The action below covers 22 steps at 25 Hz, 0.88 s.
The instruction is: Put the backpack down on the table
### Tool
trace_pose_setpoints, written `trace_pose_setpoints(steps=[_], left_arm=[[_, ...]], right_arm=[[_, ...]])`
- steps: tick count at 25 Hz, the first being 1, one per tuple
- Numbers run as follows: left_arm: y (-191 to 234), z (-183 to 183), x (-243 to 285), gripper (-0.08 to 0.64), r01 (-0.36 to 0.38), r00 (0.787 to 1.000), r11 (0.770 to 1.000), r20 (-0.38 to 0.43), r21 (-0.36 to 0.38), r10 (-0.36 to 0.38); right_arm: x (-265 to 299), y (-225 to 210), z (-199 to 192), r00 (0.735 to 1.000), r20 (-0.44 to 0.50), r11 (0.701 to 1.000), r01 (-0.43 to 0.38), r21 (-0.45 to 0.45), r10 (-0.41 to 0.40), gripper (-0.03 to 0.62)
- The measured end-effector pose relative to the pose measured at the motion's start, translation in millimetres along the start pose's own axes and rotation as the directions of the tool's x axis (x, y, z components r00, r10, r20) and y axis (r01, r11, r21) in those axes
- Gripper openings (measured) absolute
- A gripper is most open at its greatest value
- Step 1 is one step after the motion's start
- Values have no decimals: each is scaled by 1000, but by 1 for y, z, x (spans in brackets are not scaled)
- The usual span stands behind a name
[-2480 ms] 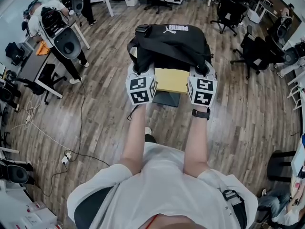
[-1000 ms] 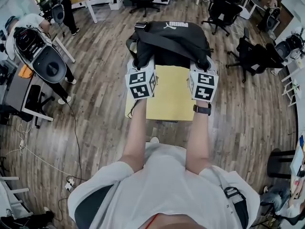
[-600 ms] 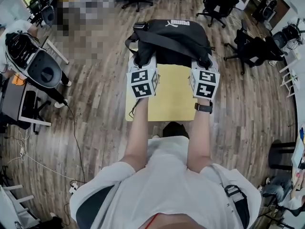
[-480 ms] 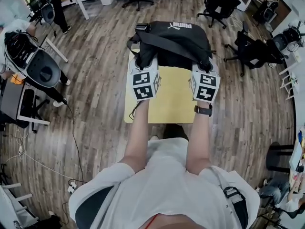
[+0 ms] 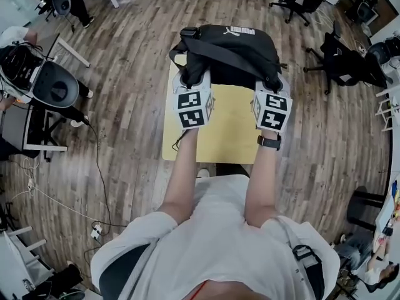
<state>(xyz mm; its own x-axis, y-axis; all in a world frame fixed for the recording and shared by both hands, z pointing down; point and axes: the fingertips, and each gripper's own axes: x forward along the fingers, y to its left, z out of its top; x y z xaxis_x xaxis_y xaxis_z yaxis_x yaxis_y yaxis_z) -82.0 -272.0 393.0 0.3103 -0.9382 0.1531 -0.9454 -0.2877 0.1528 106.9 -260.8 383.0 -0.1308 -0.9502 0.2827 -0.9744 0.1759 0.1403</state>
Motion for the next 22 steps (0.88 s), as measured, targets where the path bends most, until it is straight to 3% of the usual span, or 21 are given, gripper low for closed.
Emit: trace_pose_setpoints(steps=[9, 22], left_arm=[[13, -35, 54, 158, -19, 994, 1000, -104, -20, 17], [33, -84, 106, 158, -55, 973, 998, -224, -35, 46]], right_arm=[[64, -7, -31, 992, -122, 999, -19, -26, 15, 133], [131, -8, -80, 971, -232, 998, -60, 22, 63, 133]])
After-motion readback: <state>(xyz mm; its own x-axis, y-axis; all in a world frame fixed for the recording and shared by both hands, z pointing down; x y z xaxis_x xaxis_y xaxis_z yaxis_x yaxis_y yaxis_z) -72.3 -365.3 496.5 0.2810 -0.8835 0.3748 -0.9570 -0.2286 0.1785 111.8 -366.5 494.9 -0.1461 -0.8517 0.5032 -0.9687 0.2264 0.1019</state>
